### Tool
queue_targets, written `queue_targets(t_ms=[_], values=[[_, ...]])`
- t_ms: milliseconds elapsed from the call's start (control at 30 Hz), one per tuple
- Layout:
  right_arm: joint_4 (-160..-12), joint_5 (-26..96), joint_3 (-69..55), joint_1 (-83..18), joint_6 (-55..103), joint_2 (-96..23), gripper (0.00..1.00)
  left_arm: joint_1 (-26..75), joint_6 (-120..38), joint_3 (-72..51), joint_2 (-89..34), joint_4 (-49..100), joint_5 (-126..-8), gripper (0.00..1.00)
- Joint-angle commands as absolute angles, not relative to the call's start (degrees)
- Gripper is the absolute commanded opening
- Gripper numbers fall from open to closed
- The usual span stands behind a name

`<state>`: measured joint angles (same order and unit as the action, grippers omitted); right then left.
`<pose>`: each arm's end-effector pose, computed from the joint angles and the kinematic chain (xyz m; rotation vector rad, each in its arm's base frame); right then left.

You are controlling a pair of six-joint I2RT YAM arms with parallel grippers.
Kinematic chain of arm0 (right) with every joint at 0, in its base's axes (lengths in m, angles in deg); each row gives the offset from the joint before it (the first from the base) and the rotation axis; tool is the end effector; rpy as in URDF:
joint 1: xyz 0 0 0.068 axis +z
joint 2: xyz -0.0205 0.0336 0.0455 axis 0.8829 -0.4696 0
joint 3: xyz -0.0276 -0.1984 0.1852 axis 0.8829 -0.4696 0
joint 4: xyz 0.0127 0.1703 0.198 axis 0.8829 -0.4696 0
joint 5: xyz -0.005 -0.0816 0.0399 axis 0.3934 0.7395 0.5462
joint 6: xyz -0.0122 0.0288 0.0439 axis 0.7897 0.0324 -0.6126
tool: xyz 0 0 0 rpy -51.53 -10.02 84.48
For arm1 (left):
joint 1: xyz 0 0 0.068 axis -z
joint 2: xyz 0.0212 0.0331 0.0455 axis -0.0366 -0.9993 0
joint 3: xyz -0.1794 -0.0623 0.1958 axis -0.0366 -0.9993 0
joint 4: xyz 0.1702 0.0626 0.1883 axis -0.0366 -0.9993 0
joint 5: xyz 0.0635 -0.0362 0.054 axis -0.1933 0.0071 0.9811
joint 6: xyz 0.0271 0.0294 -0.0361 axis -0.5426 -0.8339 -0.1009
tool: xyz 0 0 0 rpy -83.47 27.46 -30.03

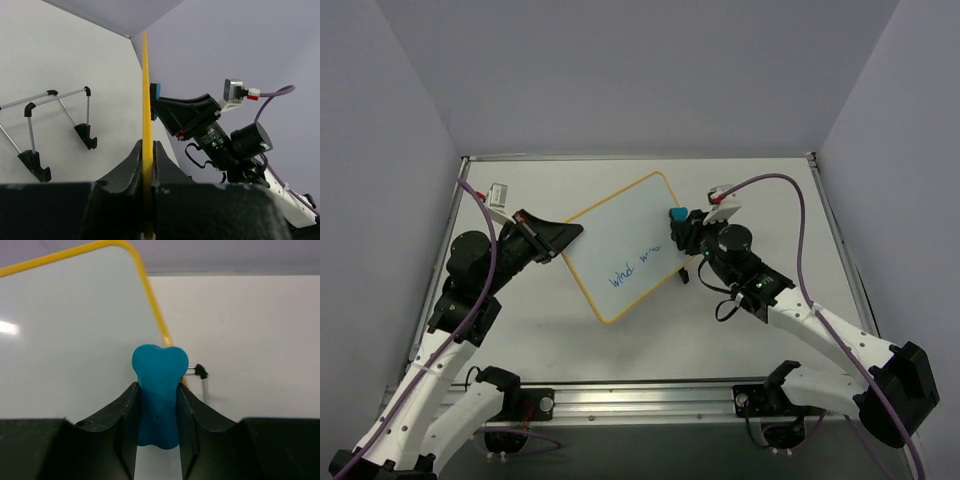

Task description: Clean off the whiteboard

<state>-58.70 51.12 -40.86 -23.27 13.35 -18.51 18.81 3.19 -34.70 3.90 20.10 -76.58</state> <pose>0.2055 0.1583 0.3249 -0.1619 1.5136 0.6879 0.1628 -0.0740 0.3735 -0.2534 1.6995 -1.2746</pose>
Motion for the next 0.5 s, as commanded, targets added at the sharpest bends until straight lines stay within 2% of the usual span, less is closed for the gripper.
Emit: queue_targets(t_ms=[0,267,467], values=[[-64.4,44.0,-41.6,-28.6,14.3,-18.1,0.00,19.7,11.3,-29.0,6.5,34.0,-82.8,0.02],[-62.2,35.3,-39.5,-27.8,11.3,-18.9,0.00,19.7,11.7,-29.4,5.4,35.7,-82.7,0.02],[-60.5,35.0,-37.3,-14.9,8.2,-18.5,0.00,19.7,12.0,-30.0,4.3,38.2,-83.2,0.02]])
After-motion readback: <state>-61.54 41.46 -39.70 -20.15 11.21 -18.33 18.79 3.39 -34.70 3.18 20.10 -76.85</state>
